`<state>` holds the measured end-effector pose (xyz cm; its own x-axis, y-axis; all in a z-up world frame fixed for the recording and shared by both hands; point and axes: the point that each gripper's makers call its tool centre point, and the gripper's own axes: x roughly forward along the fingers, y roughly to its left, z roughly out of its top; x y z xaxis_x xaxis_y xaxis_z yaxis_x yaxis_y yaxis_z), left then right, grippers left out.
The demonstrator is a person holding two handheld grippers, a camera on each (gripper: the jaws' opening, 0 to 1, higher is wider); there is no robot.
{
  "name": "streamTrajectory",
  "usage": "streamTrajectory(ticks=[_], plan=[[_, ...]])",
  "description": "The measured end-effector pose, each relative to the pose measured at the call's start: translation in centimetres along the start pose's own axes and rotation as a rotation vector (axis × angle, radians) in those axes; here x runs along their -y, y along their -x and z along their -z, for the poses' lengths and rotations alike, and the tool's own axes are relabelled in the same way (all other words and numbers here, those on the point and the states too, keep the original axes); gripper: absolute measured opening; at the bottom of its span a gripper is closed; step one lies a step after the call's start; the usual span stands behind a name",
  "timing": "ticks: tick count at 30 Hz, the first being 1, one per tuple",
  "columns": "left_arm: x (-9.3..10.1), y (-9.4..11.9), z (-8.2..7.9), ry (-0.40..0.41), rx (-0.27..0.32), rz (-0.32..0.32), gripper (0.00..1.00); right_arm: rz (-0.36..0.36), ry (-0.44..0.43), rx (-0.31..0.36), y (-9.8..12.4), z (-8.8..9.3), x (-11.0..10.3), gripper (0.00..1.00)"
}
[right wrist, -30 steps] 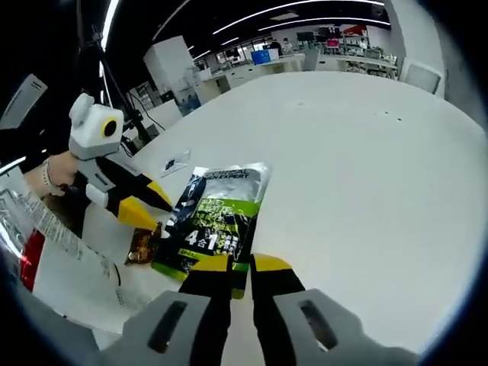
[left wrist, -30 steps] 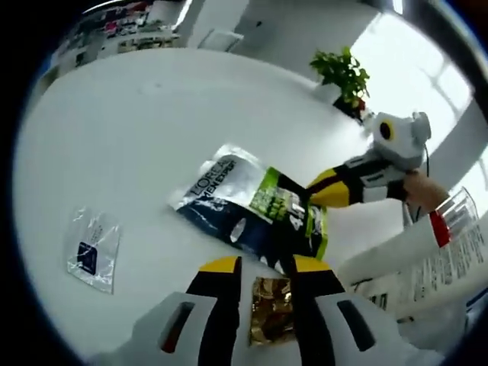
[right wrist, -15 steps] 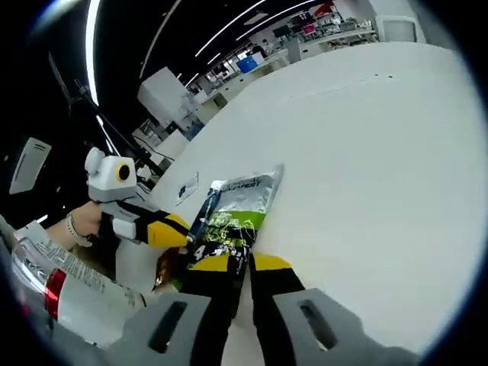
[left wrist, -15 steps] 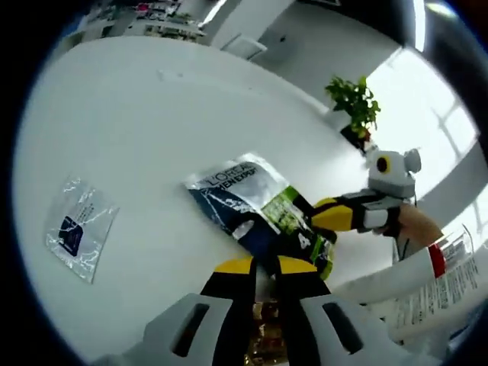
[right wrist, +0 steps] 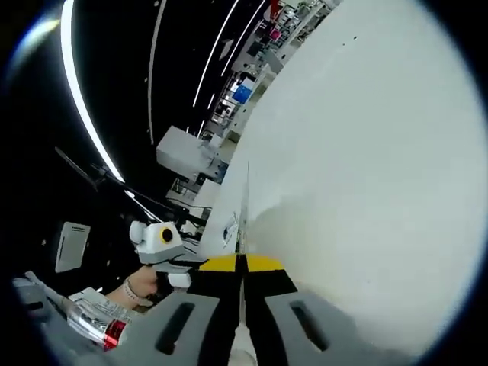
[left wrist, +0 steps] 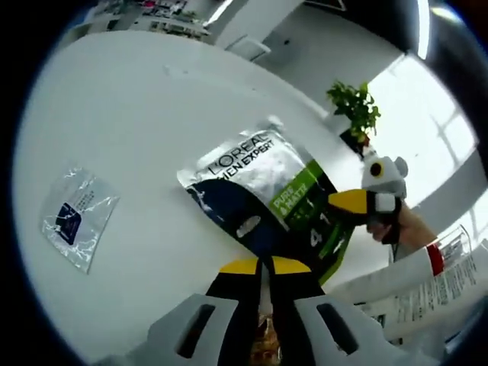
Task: Arrange the skincare products in the storage area until every visible bottle or jar stands upright without overlapping.
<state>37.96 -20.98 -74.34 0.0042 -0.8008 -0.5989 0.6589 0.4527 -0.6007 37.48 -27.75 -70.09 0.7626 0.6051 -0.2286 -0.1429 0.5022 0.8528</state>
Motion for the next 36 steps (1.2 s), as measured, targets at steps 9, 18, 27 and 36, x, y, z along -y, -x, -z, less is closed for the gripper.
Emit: streamTrajectory(ticks=[9, 18, 27, 36], plan=[[1.4, 1.6, -2.1, -0.006, 0.102, 0.099, 0.07, -0.033, 0.028, 0.071, 0.6, -1.9, -2.5, 0.01], [2.6, 4.1, -5.0, -0.026, 0.22, 0.167, 0.11, -0.124, 0.057, 0.14, 1.2, -4.2, -6.5, 0.01], [6.6, 7.0, -6.8, -0.111, 0.336, 0.285, 0.24, -0.241, 0.107, 0.163, 1.4, -5.2, -12.0, 0.01], [11.2, 10.6, -8.6, -0.079, 0.451, 0.49, 0.38, -0.364, 0.102, 0.197, 2.2, -5.5, -16.4, 0.01]])
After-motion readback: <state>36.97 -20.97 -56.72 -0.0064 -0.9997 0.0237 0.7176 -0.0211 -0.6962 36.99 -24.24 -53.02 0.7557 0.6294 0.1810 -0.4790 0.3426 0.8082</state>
